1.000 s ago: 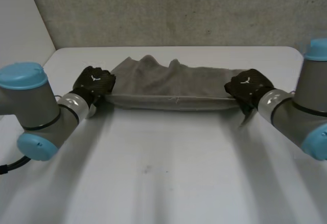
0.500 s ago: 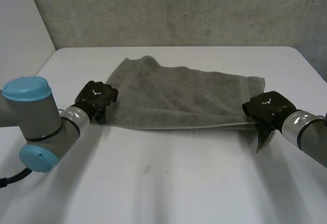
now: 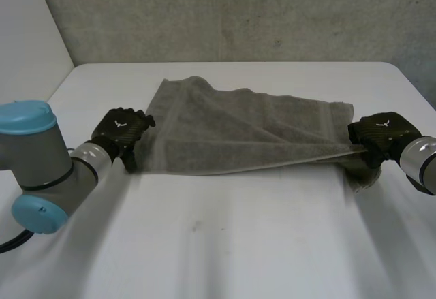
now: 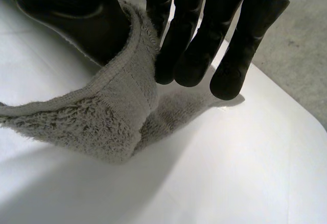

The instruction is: Fold the towel.

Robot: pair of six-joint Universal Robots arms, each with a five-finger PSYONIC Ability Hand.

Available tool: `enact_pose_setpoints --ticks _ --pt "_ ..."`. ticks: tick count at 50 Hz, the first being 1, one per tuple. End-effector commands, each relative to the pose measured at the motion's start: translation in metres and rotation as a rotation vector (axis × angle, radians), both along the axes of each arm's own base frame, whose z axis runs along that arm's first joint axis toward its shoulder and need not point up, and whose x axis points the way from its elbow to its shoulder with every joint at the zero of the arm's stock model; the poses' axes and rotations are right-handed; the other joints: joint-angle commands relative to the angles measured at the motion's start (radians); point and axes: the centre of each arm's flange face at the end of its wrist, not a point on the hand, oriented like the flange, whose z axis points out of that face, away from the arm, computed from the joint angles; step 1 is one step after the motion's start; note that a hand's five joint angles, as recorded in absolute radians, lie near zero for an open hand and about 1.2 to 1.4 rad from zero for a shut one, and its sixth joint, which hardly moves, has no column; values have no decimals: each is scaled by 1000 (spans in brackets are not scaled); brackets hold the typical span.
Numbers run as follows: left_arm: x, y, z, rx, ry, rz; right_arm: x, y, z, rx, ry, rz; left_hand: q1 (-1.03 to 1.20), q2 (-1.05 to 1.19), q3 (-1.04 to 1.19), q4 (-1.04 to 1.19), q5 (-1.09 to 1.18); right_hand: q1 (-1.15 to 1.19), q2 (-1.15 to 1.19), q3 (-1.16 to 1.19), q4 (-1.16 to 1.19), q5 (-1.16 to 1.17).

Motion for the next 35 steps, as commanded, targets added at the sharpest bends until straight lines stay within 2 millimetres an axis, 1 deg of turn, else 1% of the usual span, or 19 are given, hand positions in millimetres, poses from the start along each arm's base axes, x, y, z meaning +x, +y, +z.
enact_pose_setpoints --ticks 1,10,19,21,22,29,35 --pt "1 -7 -4 14 -2 3 1 -1 -10 27 13 3 102 101 102 103 100 76 53 63 61 37" --pt "0 -11 -23 116 -29 2 1 0 -11 30 12 6 105 104 105 106 103 76 53 63 61 37" --pt "-3 -21 -24 99 -25 1 1 0 -11 28 14 6 107 107 107 109 106 76 53 63 61 37" --pt "-4 -28 -24 88 -22 2 1 0 -11 28 14 6 148 148 148 150 147 76 53 63 61 37" --pt "-4 -28 -24 88 -22 2 1 0 -11 28 14 6 149 148 149 150 147 76 53 63 61 37" --pt "-8 -41 -30 77 -20 2 1 0 -11 28 13 8 193 192 193 194 191 76 53 63 61 37" --pt "-9 -45 -35 74 -29 -1 1 0 -11 26 13 8 198 198 198 200 197 76 53 63 61 37"
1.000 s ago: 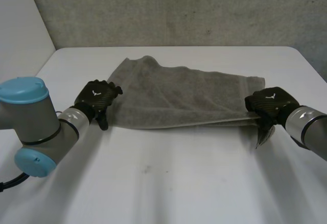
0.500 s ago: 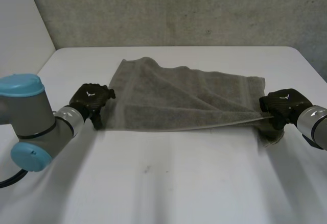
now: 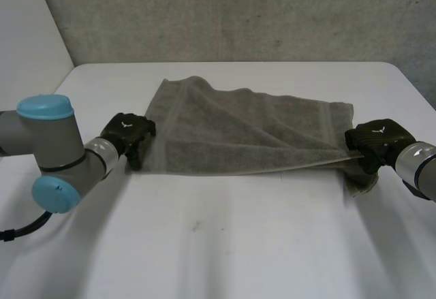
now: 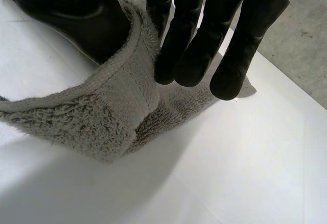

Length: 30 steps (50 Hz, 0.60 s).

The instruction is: Fold the towel.

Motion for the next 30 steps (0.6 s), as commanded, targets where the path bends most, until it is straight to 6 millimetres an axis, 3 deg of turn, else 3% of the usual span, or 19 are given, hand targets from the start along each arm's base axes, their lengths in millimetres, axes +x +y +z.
enact_pose_setpoints --ticks 1,10,12,14,15,16,17,18,25,30 --pt "-1 -6 -6 -6 -15 -5 0 0 0 -2 -1 1 82 82 81 83 80 76 53 63 61 37" --pt "-2 -6 -7 -6 -39 -17 0 -1 -1 -5 -1 1 108 108 107 109 106 76 53 63 61 37" --pt "-2 -7 -6 -13 -39 -17 0 -1 -1 -5 -1 1 223 223 222 224 221 76 53 63 61 37" --pt "-3 -9 -8 -16 -38 -17 0 -2 -1 -5 -1 1 568 568 567 568 566 76 53 63 61 37" --pt "-3 -9 -8 -16 -38 -17 0 -2 -1 -5 -1 1 569 569 569 570 567 76 53 63 61 37" --pt "-3 -10 -8 -20 -37 -17 0 -2 -2 -3 -1 1 784 785 784 785 783 76 53 63 61 37" --pt "-3 -10 -8 -20 -37 -17 0 -2 -2 -3 -1 1 787 787 786 787 785 76 53 63 61 37" --pt "-3 -10 -7 -21 -37 -14 0 -2 -2 -3 -1 1 934 935 934 935 933 76 53 63 61 37" --pt "-2 -8 7 -44 -27 -5 0 -1 -1 -5 1 1 936 936 935 937 934 76 53 63 61 37" --pt "0 4 23 -55 -19 -10 0 -1 0 -5 1 1 936 936 935 937 934 76 53 63 61 37"
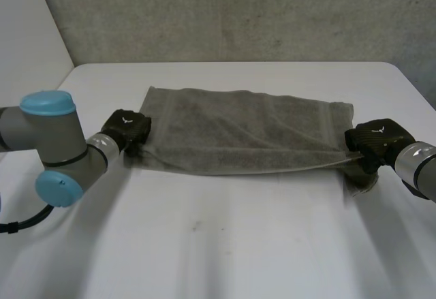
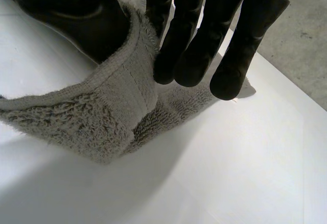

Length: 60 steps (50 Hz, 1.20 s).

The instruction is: Fold the towel.

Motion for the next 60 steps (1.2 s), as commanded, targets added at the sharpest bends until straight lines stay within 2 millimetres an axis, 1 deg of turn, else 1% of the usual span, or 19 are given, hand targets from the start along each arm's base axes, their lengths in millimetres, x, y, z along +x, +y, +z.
enact_pose_setpoints --ticks 1,9,13,17,20,24,30,36,39,41,42,44,45,50,52,53,55,56,60 --pt "2 12 18 -16 10 -3 0 1 1 0 0 0 248 190 188 187 236 76 53 63 61 37" --pt "9 33 29 -2 7 -5 0 7 14 -8 14 18 248 190 188 187 236 76 53 63 61 37" --pt "30 42 43 -3 3 36 -1 24 37 -14 111 89 248 190 188 187 236 76 53 63 61 37" --pt "43 49 55 -4 13 47 -12 32 43 8 204 129 248 190 188 187 236 76 53 63 61 37" --pt "52 61 63 20 22 38 -19 43 46 47 293 184 248 190 188 187 236 76 53 63 61 37" --pt "60 84 75 91 33 20 -18 64 65 45 384 283 248 190 188 187 236 76 53 63 61 37" --pt "65 105 79 167 50 2 -17 63 80 -92 468 415 248 190 188 187 236 76 53 63 61 37" --pt "67 106 75 179 52 4 -15 59 80 -169 517 510 248 190 188 187 236 76 53 63 61 37" --pt "66 100 70 186 52 6 -12 48 65 -172 521 555 248 190 188 187 236 76 53 63 61 37" --pt "65 83 58 181 50 10 -13 27 54 -200 535 550 248 190 188 187 236 76 53 63 61 37" --pt "65 83 58 180 50 10 -13 27 53 -200 535 550 248 190 188 187 236 76 53 63 61 37" --pt "64 72 54 171 53 16 -10 7 43 -244 543 547 248 190 188 187 236 76 53 63 61 37" --pt "63 61 52 158 58 15 -10 7 43 -244 543 547 248 190 188 187 236 76 53 63 61 37" --pt "58 26 43 134 86 36 8 -20 25 -355 563 566 248 190 188 187 236 76 53 63 61 37" --pt "52 5 37 123 118 60 18 -38 14 -413 560 546 248 190 188 187 236 76 53 63 61 37" --pt "52 5 37 123 118 60 18 -38 14 -413 560 546 248 190 188 187 236 76 53 63 61 37" --pt "44 -15 30 101 130 70 27 -56 3 -462 535 513 248 190 188 187 236 76 53 63 61 37" --pt "44 -15 30 101 130 70 27 -56 3 -462 535 513 248 190 188 187 236 76 53 63 61 37" --pt "34 -41 18 60 119 89 40 -74 -13 -530 505 497 248 190 188 187 236 76 53 63 61 37"
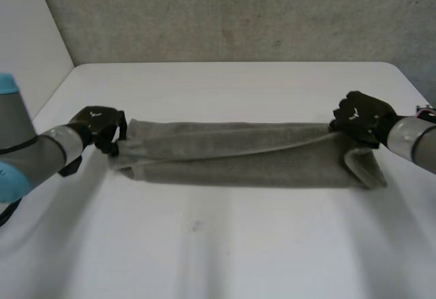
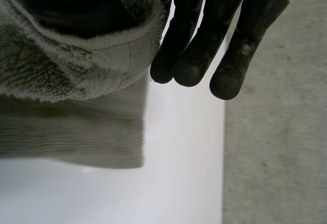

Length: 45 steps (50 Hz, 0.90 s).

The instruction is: Fold the towel.

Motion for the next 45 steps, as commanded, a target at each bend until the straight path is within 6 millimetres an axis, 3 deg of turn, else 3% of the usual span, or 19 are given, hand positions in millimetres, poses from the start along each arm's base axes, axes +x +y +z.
enact_pose_setpoints --ticks 1,6,9,11,12,13,14,15,16,17,23,29,31,37,45 --pt "-15 -38 -16 -50 0 31 20 -29 -22 -87 -71 4 223 179 181 179 208 76 53 63 61 22" --pt "-20 -62 -26 -93 -6 55 24 -48 -42 -137 -74 9 223 179 181 179 208 76 53 63 61 22" --pt "-21 -65 -28 -99 -5 55 24 -51 -45 -137 -74 9 223 179 181 179 208 53 31 40 38 0" --pt "-22 -69 -33 -92 -7 50 25 -55 -51 -138 -75 14 223 179 181 179 208 -206 -229 -219 -221 -260" --pt "-22 -69 -33 -92 -7 50 25 -55 -51 -138 -75 14 223 179 181 179 208 -208 -231 -221 -223 -262" --pt "-24 -69 -36 -85 -7 42 25 -57 -52 -138 -75 10 223 179 181 179 208 -551 -574 -564 -566 -605" --pt "-26 -68 -38 -77 -6 37 25 -57 -55 -134 -76 8 -312 -355 -354 -356 -327 -1025 -1048 -1038 -1040 -1079" --pt "-26 -68 -38 -76 -6 37 25 -57 -55 -134 -76 8 -317 -360 -359 -361 -332 -1030 -1053 -1043 -1045 -1084" --pt "-27 -68 -39 -74 -9 36 25 -58 -55 -133 -79 10 -913 -956 -955 -957 -928 -1146 -1169 -1159 -1161 -1200" --pt "-29 -67 -39 -76 -9 33 25 -58 -54 -136 -82 10 -971 -1015 -1013 -1015 -986 -1146 -1169 -1159 -1161 -1200" --pt "-33 -65 -33 -88 -7 27 24 -61 -45 -157 -93 24 -975 -1018 -1017 -1019 -990 -1146 -1169 -1159 -1161 -1200" --pt "-33 -62 -3 -136 9 31 26 -60 -31 -185 -126 127 -960 -1003 -1002 -1004 -975 -1146 -1169 -1159 -1161 -1200" --pt "-33 -57 14 -156 12 30 20 -63 -28 -192 -144 174 -942 -986 -985 -987 -957 -1146 -1169 -1159 -1161 -1200" --pt "-31 -47 33 -172 20 23 2 -70 -21 -157 -184 165 -884 -927 -926 -928 -899 -1146 -1169 -1159 -1161 -1200" --pt "-29 -30 50 -173 26 19 -10 -80 5 125 -547 -7 -828 -871 -870 -872 -843 -1146 -1169 -1159 -1161 -1200"
